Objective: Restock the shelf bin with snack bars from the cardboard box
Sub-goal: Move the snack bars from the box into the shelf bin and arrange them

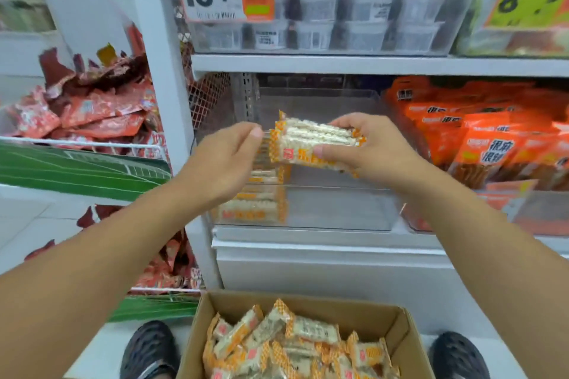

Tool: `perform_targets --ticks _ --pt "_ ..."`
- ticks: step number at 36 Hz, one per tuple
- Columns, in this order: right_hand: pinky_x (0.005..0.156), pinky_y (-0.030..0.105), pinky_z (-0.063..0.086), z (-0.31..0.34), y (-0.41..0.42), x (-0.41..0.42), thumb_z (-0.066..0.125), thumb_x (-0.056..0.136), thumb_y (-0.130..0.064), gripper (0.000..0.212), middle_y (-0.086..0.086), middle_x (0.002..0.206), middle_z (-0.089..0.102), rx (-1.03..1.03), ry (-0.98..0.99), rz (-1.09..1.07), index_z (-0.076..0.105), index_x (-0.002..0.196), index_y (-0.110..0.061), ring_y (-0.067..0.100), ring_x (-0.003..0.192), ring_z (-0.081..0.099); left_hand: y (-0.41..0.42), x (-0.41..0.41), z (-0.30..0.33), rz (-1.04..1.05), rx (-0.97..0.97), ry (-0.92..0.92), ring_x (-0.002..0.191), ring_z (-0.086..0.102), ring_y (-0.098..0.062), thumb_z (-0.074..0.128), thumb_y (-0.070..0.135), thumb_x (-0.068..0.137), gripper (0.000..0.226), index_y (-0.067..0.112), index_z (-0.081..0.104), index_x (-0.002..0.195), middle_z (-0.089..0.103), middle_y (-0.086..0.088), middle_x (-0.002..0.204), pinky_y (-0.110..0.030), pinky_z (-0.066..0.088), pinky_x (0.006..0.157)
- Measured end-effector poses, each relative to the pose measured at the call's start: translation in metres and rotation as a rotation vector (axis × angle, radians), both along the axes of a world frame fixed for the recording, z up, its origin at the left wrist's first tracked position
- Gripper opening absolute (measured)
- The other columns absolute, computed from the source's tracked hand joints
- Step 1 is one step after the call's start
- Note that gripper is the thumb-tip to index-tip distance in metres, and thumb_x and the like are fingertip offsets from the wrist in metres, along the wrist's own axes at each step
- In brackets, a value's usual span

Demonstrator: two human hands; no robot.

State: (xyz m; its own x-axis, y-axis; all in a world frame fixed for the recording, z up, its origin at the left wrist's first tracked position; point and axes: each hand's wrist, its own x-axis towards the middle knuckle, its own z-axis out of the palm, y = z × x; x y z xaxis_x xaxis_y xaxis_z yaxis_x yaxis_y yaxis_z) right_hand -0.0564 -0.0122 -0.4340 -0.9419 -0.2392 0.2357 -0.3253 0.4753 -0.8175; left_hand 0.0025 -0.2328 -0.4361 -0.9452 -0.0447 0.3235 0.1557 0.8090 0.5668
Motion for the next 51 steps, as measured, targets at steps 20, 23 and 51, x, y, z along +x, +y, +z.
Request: perform_targets --ticks 20,23,51 --pt "0.106 0.045 0.039 -0.052 -0.052 -0.175 0.069 0.089 -0.037 0.059 0.013 0.143 0.025 0.874 -0.019 -0.132 0.045 0.143 -0.035 0.041 0.132 0.03 -0.027 -0.081 -0.033 -0.209 -0.29 -0.717 0.151 0.009 -0.009 0.046 0.049 0.099 0.06 0.048 0.021 0.153 0.006 0.017 0.163 -0.027 0.01 0.118" --pt "0.107 0.05 0.042 -0.063 -0.053 -0.172 0.073 0.087 -0.029 0.08 0.015 0.151 0.019 0.903 -0.061 -0.084 0.026 0.152 -0.034 0.043 0.135 0.033 -0.025 -0.081 -0.033 -0.189 -0.244 -0.711 0.15 0.012 -0.009 0.051 0.05 0.097 0.063 0.046 0.023 0.153 0.009 0.017 0.163 -0.02 0.013 0.113" --pt "0.102 0.03 0.048 -0.087 -0.065 -0.18 0.089 0.068 -0.015 0.049 0.009 0.135 0.047 0.231 -0.123 -0.155 0.061 0.105 -0.031 0.025 0.117 0.055 -0.022 -0.075 -0.037 -0.111 -0.28 -0.593 0.15 0.018 -0.012 0.046 0.056 0.096 0.062 0.039 0.028 0.153 0.019 0.013 0.163 -0.025 0.016 0.116"
